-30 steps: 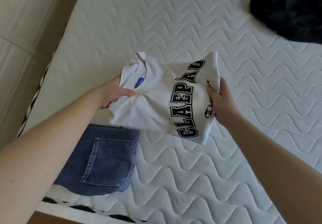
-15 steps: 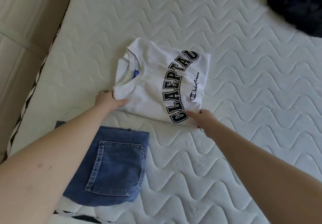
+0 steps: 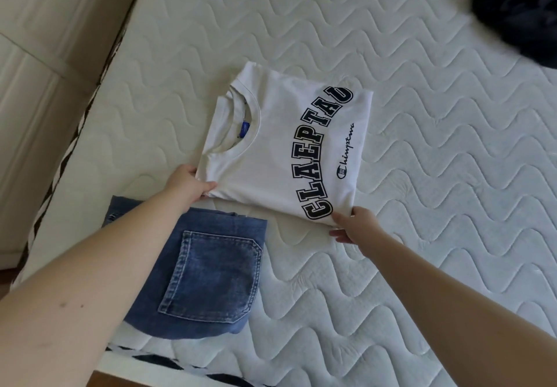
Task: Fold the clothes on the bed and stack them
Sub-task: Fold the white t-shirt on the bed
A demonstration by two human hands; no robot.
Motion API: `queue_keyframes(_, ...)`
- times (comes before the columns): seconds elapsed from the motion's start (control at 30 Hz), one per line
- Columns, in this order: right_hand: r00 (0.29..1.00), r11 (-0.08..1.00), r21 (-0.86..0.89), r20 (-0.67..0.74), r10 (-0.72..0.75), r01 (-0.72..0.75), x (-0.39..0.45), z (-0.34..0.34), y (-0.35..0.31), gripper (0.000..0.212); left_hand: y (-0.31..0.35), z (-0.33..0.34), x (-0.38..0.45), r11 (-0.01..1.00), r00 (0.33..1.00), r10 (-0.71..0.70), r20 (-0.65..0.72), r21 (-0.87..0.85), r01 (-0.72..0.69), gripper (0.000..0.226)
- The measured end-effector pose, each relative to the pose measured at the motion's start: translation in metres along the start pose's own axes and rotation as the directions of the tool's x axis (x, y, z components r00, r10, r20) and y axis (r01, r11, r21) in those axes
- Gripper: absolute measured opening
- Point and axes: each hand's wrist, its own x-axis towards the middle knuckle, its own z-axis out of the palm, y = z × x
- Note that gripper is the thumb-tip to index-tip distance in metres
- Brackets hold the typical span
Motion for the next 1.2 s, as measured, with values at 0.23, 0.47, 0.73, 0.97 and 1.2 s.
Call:
queue_keyframes(0.23,0.998,0.991,-0.127,-0.033,-0.056,0.051,0.0,-0.002,0.008,0.026,-0.012,0.004,-0.013,0.997,0.998,0.049,-0.027,0.063,-0.047,0.065)
queue_keyframes(0.47,1.0,0.959,-0.283,-0.024,-0.01,0.003,-0.012,-0.011,0.029,0.028,-0.014,0.014,-0.04,0.942,0.939,0.21,-0.272,0.312,-0.121,0.048)
queue_keyframes(0.73,0.938,0.664,-0.708,-0.009,-0.348,0.239,-0.058,-0.027,0.029,0.031,0.002,0.022,-0.101,0.785,0.903,0.427,-0.043,0.514,-0.346,0.043)
queue_keyframes(0.97,0.802,0.31,-0.878,0.128,-0.583,0.365,-0.146,-0.057,0.006,0.054,0.042,0.023,-0.221,0.35,0.704,0.666,0.247,0.73,-0.587,0.051)
queue_keyframes(1.2,0.73,0.163,-0.954,0.078,-0.679,0.253,-0.269,-0.118,-0.001,0.064,0.072,0.025,-0.362,0.121,0.616,0.723,0.311,0.822,-0.557,0.062)
